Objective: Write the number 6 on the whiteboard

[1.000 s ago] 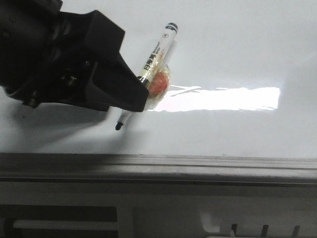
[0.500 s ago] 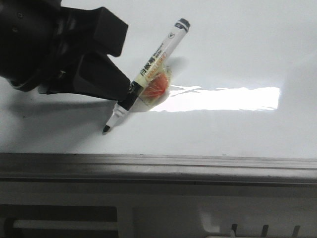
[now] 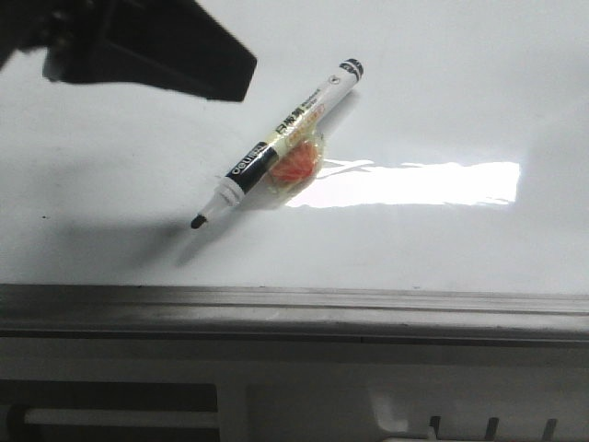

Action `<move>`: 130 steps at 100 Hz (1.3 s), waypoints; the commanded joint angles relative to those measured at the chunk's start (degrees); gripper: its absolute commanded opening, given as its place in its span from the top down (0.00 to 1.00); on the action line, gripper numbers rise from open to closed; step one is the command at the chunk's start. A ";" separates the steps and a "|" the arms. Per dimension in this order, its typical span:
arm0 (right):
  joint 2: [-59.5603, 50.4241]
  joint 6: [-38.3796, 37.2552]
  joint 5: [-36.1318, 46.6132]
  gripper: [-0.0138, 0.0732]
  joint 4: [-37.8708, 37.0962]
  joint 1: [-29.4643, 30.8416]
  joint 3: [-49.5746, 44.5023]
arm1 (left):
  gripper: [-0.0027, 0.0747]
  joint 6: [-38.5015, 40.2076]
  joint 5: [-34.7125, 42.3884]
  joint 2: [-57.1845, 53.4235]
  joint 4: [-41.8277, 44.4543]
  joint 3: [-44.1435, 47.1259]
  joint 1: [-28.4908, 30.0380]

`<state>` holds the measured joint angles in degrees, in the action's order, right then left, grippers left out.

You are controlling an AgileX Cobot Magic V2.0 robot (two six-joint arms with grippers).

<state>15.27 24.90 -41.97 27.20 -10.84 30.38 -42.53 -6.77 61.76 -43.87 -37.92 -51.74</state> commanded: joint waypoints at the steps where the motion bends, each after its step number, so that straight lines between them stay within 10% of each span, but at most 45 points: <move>1: 2.46 7.79 3.46 0.30 6.83 -0.81 1.97 | 0.99 -2.52 -0.69 -2.92 2.62 -2.00 -1.02; 36: 9.93 8.94 6.11 0.30 9.60 -5.92 1.97 | 0.96 -1.75 2.62 -1.32 -1.14 -2.00 -0.19; 62: 10.34 8.94 5.98 0.30 9.60 -6.06 1.97 | 0.36 -1.75 6.31 8.07 -7.09 -2.00 -0.19; 99: 10.34 8.94 5.65 0.30 9.60 -6.06 1.97 | 0.50 -1.75 15.37 14.37 -9.23 -2.00 -0.19; 130: 10.34 8.94 6.12 0.30 9.60 -6.06 1.97 | 0.99 -1.75 12.21 16.49 -10.31 -2.00 -0.19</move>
<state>24.73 33.22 -39.62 34.96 -16.78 30.38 -44.58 4.18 78.09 -53.29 -39.07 -52.18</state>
